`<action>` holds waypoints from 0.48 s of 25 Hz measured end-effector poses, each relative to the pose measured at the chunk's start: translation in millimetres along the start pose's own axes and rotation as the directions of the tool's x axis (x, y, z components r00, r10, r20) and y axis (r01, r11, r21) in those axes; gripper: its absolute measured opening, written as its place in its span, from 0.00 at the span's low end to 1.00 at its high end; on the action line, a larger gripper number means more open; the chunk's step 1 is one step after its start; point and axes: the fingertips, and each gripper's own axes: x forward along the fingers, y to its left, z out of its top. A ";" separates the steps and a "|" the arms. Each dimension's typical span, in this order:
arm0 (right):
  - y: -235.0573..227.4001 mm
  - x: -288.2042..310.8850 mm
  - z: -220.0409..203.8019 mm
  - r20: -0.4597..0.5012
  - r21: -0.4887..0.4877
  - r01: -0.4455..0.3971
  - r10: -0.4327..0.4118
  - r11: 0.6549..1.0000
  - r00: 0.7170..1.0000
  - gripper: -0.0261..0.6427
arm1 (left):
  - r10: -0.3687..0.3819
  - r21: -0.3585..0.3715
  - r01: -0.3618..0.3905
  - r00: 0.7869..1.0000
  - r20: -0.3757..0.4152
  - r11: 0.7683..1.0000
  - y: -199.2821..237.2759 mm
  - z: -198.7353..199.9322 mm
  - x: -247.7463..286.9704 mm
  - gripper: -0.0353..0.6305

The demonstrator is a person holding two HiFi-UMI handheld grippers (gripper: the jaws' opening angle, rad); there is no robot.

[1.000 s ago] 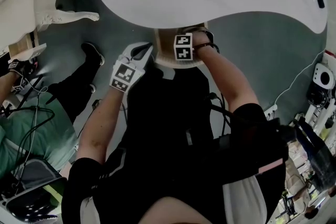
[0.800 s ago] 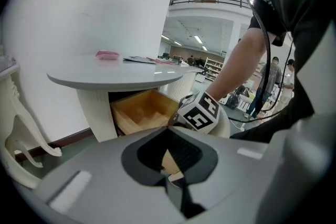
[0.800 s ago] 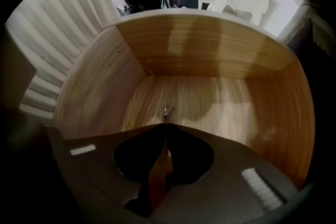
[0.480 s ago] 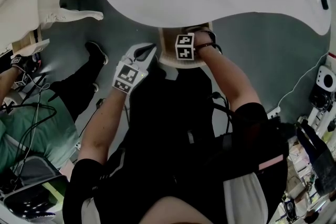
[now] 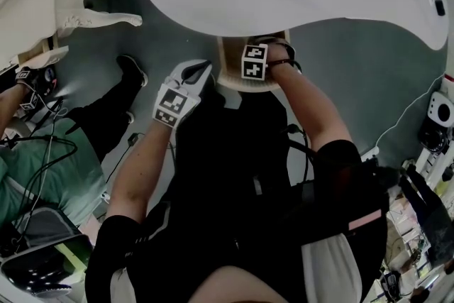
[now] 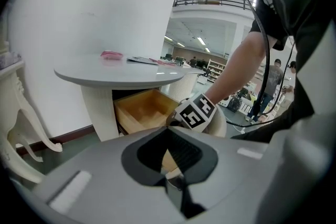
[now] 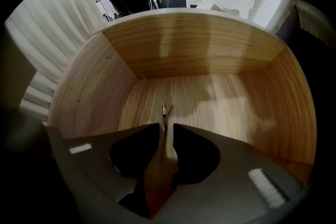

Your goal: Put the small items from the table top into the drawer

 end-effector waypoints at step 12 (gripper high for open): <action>2.6 -62.7 17.4 0.091 -0.038 0.058 -0.054 0.998 0.994 0.10 | -0.001 0.024 -0.001 0.996 0.085 1.000 -21.2 41.6 -26.8 0.05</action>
